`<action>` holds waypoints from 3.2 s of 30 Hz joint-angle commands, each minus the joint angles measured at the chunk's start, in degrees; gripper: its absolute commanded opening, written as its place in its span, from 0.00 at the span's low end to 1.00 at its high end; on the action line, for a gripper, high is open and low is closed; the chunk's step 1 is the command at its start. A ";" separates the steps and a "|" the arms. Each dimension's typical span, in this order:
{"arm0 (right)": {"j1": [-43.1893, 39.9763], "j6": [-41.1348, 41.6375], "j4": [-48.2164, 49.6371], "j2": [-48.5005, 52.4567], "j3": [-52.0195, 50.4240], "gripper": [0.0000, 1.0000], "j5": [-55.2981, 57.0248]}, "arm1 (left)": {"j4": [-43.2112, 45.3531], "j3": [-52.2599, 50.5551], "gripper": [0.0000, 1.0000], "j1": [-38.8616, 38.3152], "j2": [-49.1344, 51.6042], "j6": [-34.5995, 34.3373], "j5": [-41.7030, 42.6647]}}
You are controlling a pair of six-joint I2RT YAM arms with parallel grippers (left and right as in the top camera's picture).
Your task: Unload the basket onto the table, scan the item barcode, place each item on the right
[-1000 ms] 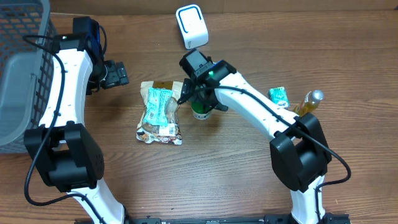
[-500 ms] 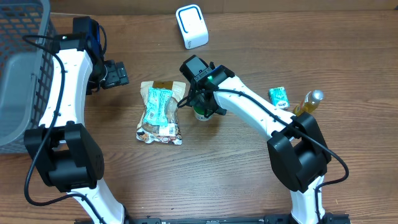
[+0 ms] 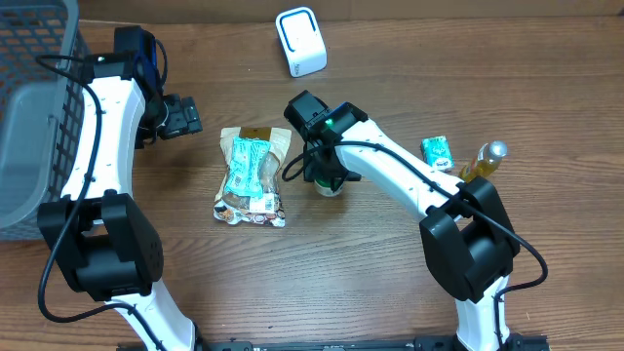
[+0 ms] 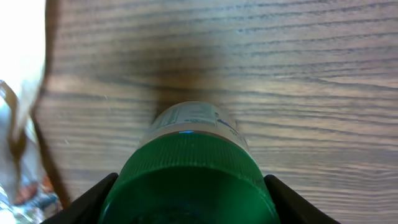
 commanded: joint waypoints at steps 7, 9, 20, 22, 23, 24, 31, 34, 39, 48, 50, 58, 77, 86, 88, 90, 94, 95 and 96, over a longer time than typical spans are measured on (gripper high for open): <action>-2.38 -3.80 -0.52 -0.13 -0.55 1.00 1.81 | 0.07 0.87 0.99 -0.13 -0.57 0.68 -0.33; -3.02 -2.99 -0.46 -0.13 -0.55 1.00 0.85 | 0.07 0.87 0.99 -0.13 -0.57 0.68 -0.33; -3.96 -2.43 0.50 0.00 -2.36 1.00 -2.91 | 0.07 0.87 1.00 -0.13 -0.57 0.68 -0.33; -3.78 -2.40 0.52 0.00 -2.36 1.00 -2.60 | 0.07 0.87 1.00 -0.13 -0.57 0.68 -0.33; -3.78 -2.38 0.50 0.00 -2.36 0.98 -2.43 | 0.07 0.87 1.00 -0.13 -0.57 0.68 -0.33; -3.80 -2.38 0.48 0.00 -2.36 0.95 -2.40 | 0.07 0.87 0.99 -0.13 -0.57 0.68 -0.33; -4.35 -0.66 -1.03 0.00 -2.36 0.88 2.60 | 0.07 0.87 1.00 -0.13 -0.57 0.68 -0.33; -5.33 1.22 -2.80 0.00 -2.36 0.88 2.78 | 0.07 0.87 0.99 -0.13 -0.57 0.68 -0.33; -7.34 4.09 -4.00 0.00 -2.36 0.84 2.97 | 0.07 0.87 1.00 -0.13 -0.57 0.68 -0.33; -8.68 -10.73 -1.75 0.00 -2.36 0.91 2.32 | 0.07 0.87 1.00 -0.13 -0.57 0.68 -0.33; -8.68 -13.84 -1.92 0.00 -2.36 0.91 2.32 | 0.07 0.87 0.99 -0.13 -0.57 0.68 -0.33; -8.66 -13.97 -2.27 0.00 -2.36 0.78 -6.03 | 0.07 0.87 0.99 -0.13 -0.57 0.68 -0.33; -9.86 7.19 -5.64 0.00 -2.36 0.75 -0.70 | 0.07 0.87 1.00 -0.33 -0.57 0.68 -0.33; -9.79 3.69 -8.31 0.00 -2.38 1.00 -1.05 | 0.04 0.87 1.00 -0.46 -0.57 0.68 -0.33; -9.79 3.50 -8.07 0.02 -2.38 1.00 -2.32 | 0.07 0.87 1.00 -0.50 -0.57 0.68 -0.33; -9.79 3.37 -7.85 0.02 -2.38 1.00 -3.15 | 0.07 0.87 1.00 -0.48 -0.57 0.68 -0.33; -9.79 3.37 -7.15 0.02 -2.82 1.00 -3.13 | 0.07 0.87 1.00 -0.48 -0.57 0.68 -0.33; -9.79 3.37 -6.88 0.02 -3.04 1.00 -3.13 | 0.04 0.87 1.00 -0.48 -0.57 0.68 -0.33; -9.79 3.37 -6.40 0.02 -3.52 1.00 -3.15 | 0.07 0.87 1.00 -0.48 -0.57 0.68 -0.33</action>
